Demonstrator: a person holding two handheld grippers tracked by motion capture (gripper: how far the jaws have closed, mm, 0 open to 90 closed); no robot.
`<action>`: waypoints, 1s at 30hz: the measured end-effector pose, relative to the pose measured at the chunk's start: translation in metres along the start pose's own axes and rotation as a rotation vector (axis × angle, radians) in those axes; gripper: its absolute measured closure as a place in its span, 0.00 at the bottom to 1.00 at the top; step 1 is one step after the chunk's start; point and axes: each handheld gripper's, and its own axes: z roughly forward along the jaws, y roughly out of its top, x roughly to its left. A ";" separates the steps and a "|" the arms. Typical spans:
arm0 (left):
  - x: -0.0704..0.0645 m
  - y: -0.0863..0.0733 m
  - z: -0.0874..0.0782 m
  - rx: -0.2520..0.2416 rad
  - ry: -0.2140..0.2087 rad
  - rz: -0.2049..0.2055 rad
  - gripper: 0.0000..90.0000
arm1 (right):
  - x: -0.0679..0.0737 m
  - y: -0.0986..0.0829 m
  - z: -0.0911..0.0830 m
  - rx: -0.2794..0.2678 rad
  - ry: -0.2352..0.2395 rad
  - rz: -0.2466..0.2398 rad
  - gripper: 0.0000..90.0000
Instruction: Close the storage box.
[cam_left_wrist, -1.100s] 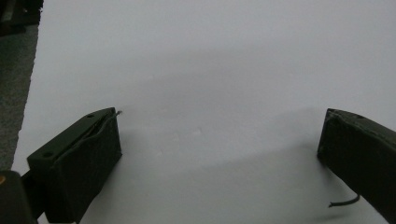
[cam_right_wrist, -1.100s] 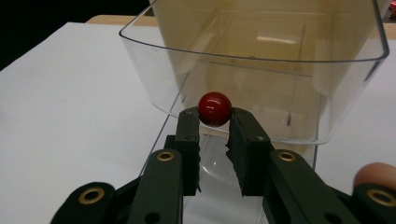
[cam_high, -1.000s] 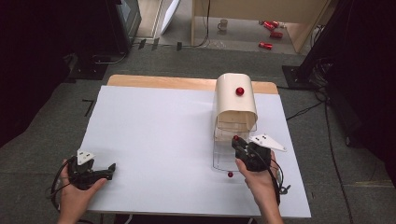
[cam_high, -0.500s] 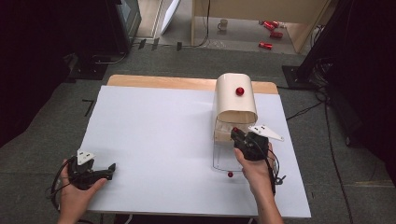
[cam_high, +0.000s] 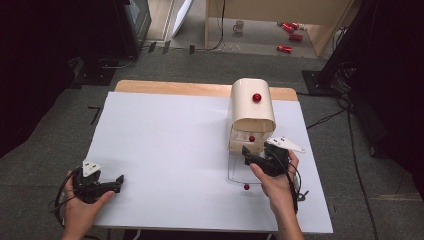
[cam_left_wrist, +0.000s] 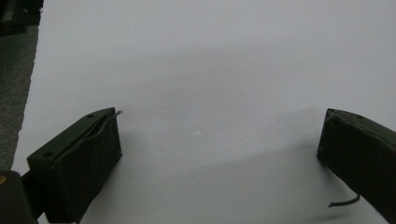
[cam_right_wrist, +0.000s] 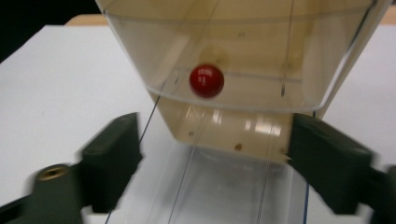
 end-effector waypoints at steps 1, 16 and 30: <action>0.000 0.000 0.000 0.000 0.000 0.001 0.00 | -0.001 -0.002 -0.002 0.002 0.000 -0.003 0.13; 0.000 0.000 0.000 -0.001 0.000 0.002 0.00 | 0.003 -0.028 -0.028 0.014 -0.017 -0.031 0.00; 0.000 0.000 0.000 0.000 0.000 0.002 0.00 | -0.003 -0.072 -0.043 0.069 -0.027 -0.022 0.00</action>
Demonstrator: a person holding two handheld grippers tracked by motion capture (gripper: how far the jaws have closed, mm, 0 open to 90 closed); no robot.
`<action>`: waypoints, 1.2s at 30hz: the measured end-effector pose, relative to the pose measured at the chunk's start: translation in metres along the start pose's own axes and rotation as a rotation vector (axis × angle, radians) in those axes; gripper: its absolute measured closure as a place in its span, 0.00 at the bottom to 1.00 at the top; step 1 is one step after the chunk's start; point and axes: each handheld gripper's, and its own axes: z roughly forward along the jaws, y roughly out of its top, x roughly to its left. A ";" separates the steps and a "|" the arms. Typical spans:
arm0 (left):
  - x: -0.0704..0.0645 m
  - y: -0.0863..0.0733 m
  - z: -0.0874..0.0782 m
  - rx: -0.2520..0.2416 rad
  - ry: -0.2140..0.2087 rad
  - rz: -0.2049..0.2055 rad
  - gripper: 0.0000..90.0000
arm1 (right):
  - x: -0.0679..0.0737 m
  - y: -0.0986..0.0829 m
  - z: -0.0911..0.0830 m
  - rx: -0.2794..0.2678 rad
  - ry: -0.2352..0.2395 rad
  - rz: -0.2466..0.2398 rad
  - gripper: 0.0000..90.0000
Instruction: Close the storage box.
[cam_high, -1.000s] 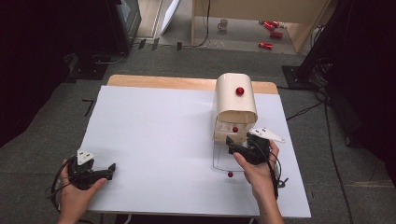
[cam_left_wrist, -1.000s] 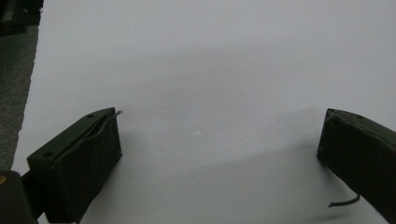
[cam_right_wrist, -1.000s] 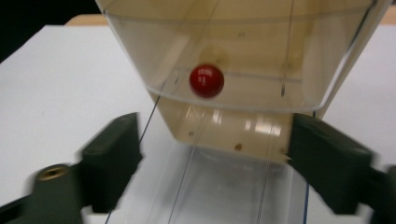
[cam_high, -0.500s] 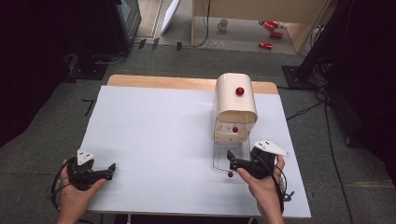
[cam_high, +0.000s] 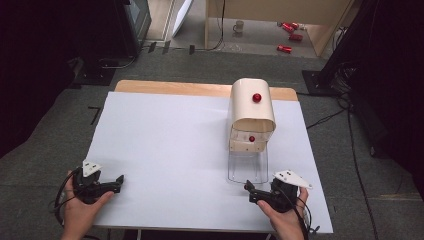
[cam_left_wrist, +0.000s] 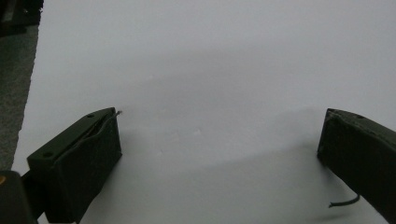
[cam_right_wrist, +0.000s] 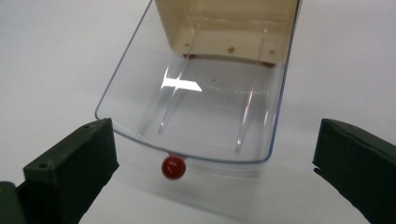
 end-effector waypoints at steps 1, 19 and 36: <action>0.000 0.000 0.000 0.000 0.000 0.000 0.00 | 0.000 -0.003 0.000 0.001 -0.003 -0.004 0.00; 0.000 0.000 0.000 0.000 0.000 0.000 0.00 | 0.007 -0.034 0.008 0.062 -0.043 -0.008 0.00; 0.000 0.000 0.000 0.000 0.000 -0.001 0.00 | 0.014 -0.045 0.026 0.078 -0.019 0.009 0.56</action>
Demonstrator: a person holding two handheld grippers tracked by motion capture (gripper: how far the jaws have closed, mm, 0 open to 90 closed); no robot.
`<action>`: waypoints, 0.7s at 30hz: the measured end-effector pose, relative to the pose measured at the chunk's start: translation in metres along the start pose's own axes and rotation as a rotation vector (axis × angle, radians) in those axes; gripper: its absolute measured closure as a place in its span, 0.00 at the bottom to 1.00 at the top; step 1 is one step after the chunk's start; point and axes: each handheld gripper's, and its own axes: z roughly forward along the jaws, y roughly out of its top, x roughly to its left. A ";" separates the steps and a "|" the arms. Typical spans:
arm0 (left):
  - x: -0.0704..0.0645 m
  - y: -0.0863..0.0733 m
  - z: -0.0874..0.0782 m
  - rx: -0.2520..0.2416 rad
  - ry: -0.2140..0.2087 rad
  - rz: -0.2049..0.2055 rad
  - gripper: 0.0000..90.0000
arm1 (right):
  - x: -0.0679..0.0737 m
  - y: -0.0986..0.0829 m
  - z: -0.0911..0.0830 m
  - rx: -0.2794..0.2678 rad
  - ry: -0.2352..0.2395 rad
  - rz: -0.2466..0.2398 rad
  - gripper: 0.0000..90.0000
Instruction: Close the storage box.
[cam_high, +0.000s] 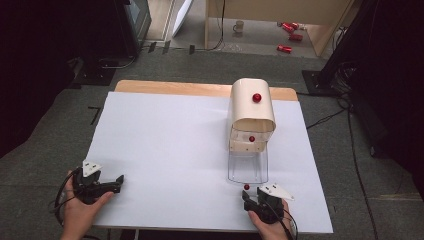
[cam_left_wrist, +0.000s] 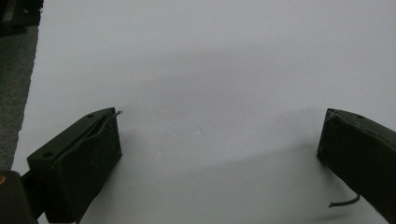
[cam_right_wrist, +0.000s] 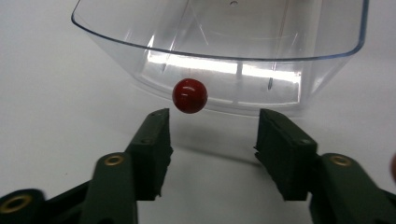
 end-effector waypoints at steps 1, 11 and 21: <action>0.000 0.000 0.000 0.000 0.000 0.000 0.00 | -0.001 0.000 0.000 -0.005 0.006 0.009 0.59; 0.000 0.000 0.000 -0.001 0.000 0.000 0.00 | 0.004 0.000 0.001 -0.036 0.049 0.004 0.77; 0.000 0.000 0.000 0.000 0.000 0.001 0.00 | 0.007 0.001 0.004 -0.035 0.042 0.008 0.84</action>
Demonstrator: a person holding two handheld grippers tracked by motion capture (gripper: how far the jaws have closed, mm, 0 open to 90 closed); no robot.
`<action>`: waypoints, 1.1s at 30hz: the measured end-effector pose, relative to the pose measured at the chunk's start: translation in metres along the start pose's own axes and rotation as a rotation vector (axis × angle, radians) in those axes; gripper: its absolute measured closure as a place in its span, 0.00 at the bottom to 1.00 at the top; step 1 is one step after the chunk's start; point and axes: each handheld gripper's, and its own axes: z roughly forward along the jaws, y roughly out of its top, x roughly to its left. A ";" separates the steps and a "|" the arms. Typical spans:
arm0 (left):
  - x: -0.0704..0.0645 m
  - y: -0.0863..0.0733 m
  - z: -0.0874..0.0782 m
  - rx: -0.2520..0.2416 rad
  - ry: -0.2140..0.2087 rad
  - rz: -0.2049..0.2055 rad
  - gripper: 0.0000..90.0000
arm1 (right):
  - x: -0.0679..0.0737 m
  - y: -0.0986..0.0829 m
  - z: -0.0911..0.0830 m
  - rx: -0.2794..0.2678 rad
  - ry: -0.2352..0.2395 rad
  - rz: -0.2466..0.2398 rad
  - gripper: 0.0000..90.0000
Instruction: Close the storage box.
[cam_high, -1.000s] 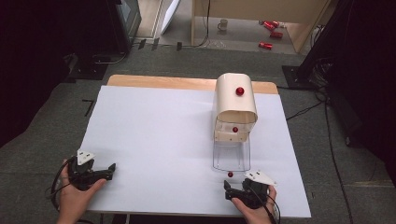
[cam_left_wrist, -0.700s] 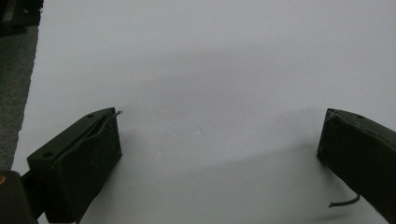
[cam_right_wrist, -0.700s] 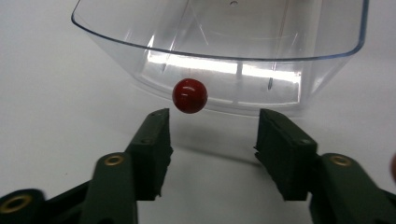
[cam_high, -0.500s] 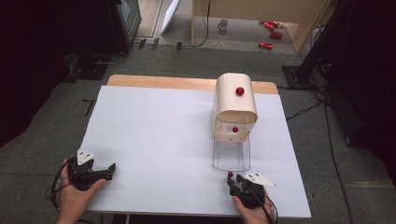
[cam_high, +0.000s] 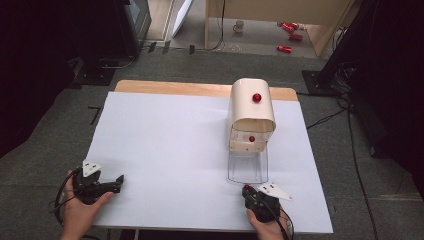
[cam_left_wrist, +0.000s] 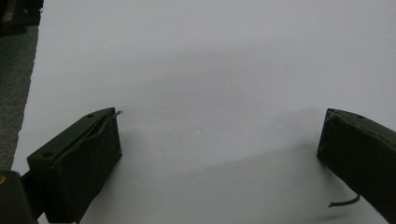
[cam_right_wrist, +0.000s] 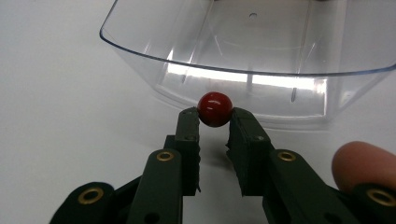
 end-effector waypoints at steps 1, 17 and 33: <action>0.000 0.000 0.000 0.000 0.000 0.000 0.00 | 0.000 0.000 0.000 -0.002 0.001 -0.001 0.84; 0.000 0.000 0.000 0.000 0.001 0.000 0.00 | 0.003 0.024 -0.008 -0.033 0.002 -0.017 0.84; 0.000 0.000 0.000 0.000 0.001 -0.001 0.00 | 0.000 0.056 -0.005 -0.043 -0.012 -0.035 0.84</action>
